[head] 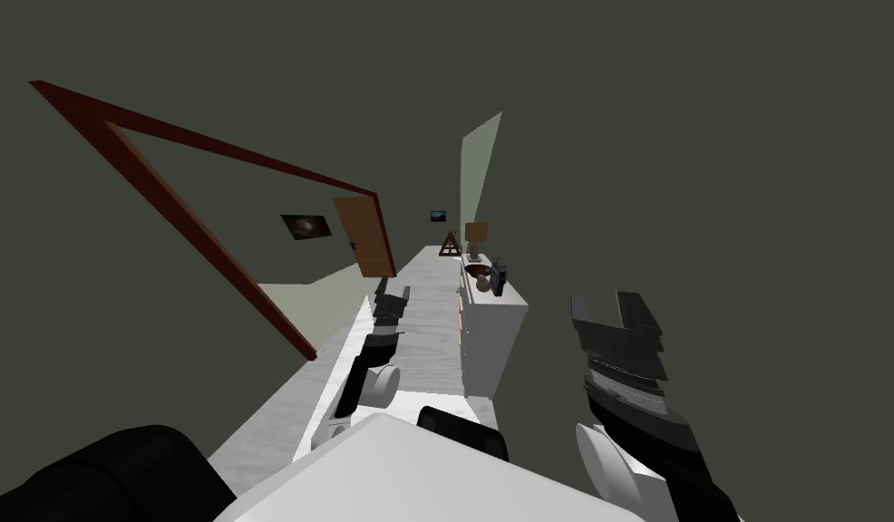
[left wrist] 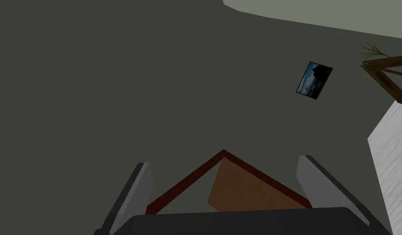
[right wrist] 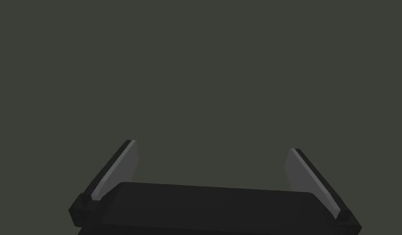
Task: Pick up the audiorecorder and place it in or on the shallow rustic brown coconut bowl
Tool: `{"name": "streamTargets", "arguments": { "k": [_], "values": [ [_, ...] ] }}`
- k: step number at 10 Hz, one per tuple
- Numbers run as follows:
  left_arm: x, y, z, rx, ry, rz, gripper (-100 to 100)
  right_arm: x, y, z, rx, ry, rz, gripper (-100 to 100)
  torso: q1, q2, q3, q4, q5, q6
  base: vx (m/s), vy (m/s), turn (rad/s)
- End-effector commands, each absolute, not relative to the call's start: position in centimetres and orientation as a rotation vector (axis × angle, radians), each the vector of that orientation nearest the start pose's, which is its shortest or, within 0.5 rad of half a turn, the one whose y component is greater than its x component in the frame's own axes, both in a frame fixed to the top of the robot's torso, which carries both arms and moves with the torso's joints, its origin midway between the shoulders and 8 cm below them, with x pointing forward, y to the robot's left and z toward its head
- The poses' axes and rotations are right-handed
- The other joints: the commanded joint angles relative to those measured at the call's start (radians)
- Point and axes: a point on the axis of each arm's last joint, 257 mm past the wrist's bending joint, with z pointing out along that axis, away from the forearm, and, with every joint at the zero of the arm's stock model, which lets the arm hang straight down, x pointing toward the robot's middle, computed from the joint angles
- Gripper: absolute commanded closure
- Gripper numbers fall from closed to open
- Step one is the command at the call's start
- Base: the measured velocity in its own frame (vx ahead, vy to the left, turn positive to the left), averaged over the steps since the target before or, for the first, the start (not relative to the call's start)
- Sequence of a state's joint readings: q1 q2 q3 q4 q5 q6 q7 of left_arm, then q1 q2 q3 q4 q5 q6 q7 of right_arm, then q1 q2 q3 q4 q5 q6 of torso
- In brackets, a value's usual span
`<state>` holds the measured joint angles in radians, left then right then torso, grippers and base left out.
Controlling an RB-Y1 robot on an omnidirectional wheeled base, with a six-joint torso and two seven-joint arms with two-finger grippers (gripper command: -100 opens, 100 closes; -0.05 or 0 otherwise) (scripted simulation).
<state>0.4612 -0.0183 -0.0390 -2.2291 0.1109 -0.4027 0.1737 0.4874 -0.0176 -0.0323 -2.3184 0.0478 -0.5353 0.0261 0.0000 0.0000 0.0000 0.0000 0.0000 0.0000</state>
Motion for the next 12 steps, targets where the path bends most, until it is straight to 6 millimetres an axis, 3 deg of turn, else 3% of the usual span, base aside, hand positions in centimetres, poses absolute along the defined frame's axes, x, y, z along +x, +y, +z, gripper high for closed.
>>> {"name": "streamTargets", "arguments": {
  "k": [1,7,12],
  "values": [
    [37.3,27.8,-0.6,-0.907,0.548,-1.558,0,33.3,-26.7,5.0,0.517,0.625,1.287,-100,0.0,0.0,0.0,0.0,0.0,0.0,-0.032,0.076,0.0],
    [37.3,27.8,-0.5,-0.907,0.547,-1.558,0,35.5,-24.6,3.4,0.584,0.651,1.511,-100,0.006,0.008,0.004,0.002,0.001,0.0,-0.11,0.098,-0.043],
    [37.3,27.8,-0.5,-0.907,0.547,-1.558,0,39.4,-23.4,0.9,0.75,0.623,1.758,-100,0.004,0.01,0.006,0.002,0.001,0.0,-0.147,0.064,-0.046]
  ]
}}
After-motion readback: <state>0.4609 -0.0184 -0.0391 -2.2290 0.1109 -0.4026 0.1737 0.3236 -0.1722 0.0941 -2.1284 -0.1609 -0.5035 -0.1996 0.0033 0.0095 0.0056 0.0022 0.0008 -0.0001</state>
